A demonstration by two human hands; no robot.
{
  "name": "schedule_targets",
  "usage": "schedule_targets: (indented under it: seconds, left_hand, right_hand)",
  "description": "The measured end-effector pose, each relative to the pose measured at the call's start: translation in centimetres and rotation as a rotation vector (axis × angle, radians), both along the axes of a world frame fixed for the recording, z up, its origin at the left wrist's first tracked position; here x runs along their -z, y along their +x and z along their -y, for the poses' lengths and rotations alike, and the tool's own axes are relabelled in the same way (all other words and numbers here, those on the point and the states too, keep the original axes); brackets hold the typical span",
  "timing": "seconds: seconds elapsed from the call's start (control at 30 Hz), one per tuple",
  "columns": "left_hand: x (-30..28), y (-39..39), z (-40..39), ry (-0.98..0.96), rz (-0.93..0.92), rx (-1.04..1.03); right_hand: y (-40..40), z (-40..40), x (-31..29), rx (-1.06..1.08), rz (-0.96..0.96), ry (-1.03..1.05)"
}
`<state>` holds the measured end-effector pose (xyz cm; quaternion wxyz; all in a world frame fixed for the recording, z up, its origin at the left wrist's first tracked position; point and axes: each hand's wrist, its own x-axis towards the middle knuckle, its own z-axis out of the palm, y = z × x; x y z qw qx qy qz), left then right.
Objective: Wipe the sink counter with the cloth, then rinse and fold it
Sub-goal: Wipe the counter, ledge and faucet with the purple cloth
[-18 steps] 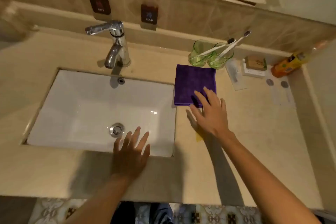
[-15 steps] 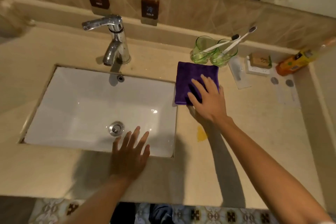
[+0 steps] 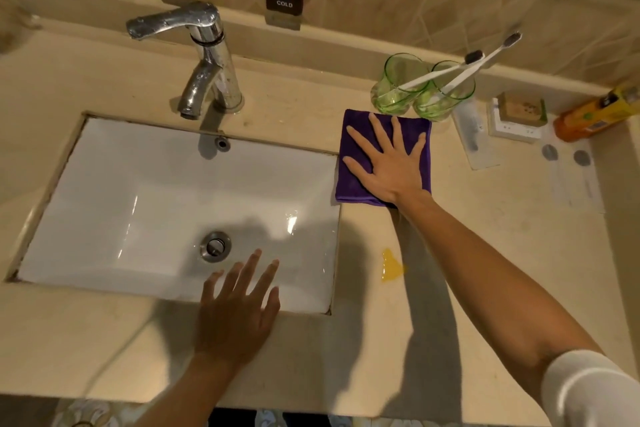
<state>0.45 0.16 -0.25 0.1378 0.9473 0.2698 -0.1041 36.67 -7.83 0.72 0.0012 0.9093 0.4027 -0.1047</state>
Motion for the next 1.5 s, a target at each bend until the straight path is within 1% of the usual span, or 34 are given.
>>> schedule_targets:
  seconds: [0.07,0.2,0.5,0.63,0.93,1.17,1.5]
  left_hand:
    - [-0.1,-0.1,0.1,0.003,-0.003,-0.007]
    - [-0.1,0.0,0.2,0.006,0.013,-0.014]
    - [0.0,-0.2,0.3,0.06,0.071,0.009]
    - [-0.1,-0.2,0.5,0.073,0.091,0.017]
    - [-0.3,-0.3,0.5,0.072,0.09,0.033]
    - [-0.1,-0.4,0.8,0.096,0.155,0.01]
    - [-0.3,-0.4,0.8,0.086,0.11,0.033]
  right_hand:
    - [-0.2,0.1,0.1,-0.004,0.012,0.001]
    - [-0.9,0.8,-0.2,0.005,-0.022,-0.01]
    - [-3.8,4.4,-1.5,-0.056,-0.192,-0.14]
    - [-5.7,6.0,-1.7,-0.051,-0.231,-0.166]
    - [-10.4,9.1,-1.9,0.014,-0.259,-0.176]
    - [-14.5,11.3,-1.7,0.071,-0.268,-0.162]
    - [-20.4,13.7,-1.5,0.133,-0.2,-0.129]
